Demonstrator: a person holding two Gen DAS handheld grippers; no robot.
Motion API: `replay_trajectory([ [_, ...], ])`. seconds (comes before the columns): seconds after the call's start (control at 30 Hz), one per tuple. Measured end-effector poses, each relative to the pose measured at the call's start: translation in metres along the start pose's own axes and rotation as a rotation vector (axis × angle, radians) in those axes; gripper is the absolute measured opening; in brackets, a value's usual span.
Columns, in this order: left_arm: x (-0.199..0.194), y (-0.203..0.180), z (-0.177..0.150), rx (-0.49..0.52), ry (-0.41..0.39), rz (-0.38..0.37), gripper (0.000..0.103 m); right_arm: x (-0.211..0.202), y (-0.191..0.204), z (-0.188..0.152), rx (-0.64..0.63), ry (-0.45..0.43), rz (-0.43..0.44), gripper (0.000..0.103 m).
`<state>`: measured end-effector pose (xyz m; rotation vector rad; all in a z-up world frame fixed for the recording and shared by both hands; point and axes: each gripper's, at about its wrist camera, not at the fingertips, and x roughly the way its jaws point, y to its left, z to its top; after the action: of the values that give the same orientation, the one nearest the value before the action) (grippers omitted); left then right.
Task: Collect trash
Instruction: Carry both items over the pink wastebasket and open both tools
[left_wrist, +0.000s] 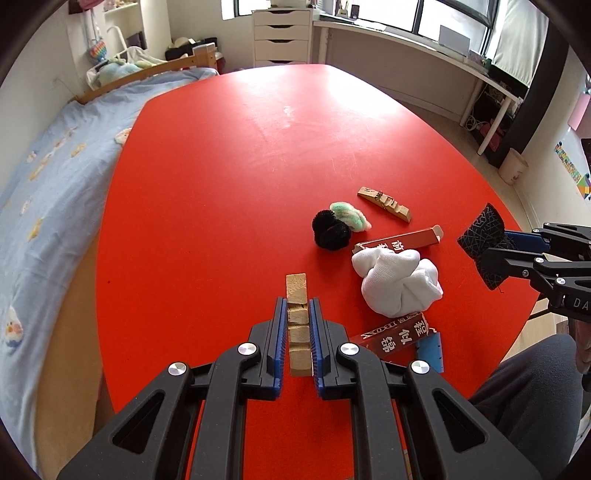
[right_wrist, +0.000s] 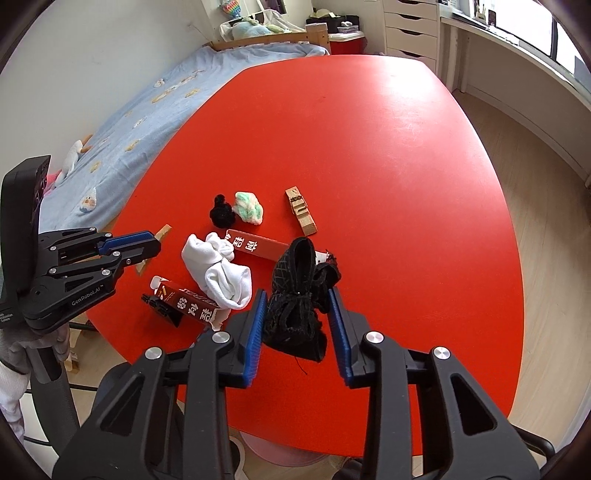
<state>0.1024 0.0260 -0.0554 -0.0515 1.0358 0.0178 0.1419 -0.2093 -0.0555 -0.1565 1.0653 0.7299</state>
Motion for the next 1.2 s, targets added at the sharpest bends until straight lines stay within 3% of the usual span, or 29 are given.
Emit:
replay_trajectory([
  [0.6,-0.086,-0.041,-0.051,0.037,-0.121,-0.074,0.012,-0.074,0.033,-0.061,-0.118,-0.082,-0.006,0.033],
  [1.2,-0.078,-0.088,-0.11,0.06,-0.041,-0.186,0.012,-0.077,0.042,-0.129,-0.122,0.004,0.048,0.033],
])
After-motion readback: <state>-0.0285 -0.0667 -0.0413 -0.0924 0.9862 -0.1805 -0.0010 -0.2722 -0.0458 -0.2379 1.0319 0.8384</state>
